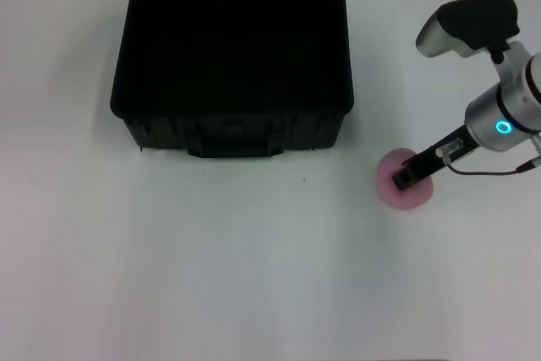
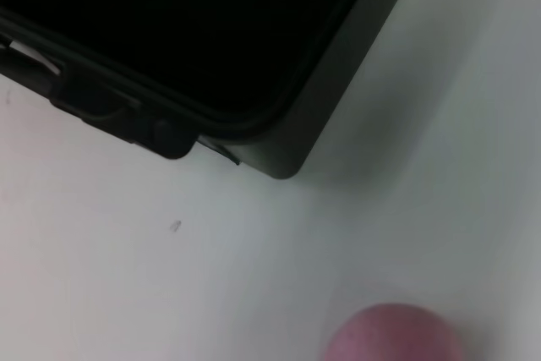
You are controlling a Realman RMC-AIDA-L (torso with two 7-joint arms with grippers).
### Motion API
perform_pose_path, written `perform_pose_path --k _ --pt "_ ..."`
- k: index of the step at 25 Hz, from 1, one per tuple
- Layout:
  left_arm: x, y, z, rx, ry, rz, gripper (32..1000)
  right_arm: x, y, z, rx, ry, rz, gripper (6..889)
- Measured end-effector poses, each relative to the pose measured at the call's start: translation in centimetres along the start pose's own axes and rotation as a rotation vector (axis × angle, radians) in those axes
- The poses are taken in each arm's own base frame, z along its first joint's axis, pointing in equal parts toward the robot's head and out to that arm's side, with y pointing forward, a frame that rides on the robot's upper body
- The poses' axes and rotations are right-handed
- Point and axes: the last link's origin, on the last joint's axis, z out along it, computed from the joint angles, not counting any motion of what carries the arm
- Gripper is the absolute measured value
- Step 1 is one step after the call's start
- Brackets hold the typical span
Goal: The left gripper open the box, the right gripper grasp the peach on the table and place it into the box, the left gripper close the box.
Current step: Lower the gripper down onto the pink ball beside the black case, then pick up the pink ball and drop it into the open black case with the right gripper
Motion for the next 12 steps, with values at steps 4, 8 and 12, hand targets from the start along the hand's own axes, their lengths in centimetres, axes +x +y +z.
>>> perform_pose_path --k 4,8,12 --pt "-0.02 -0.02 0.0 0.001 -0.002 0.0 418 0.0 -0.01 -0.02 0.001 0.002 -0.001 262" --pt "-0.03 -0.03 0.0 0.002 -0.002 0.0 420 0.01 0.0 -0.03 0.001 0.003 -0.002 191" --pt "-0.03 -0.03 0.0 0.002 -0.002 0.0 422 0.03 0.01 -0.02 0.003 0.005 -0.004 161"
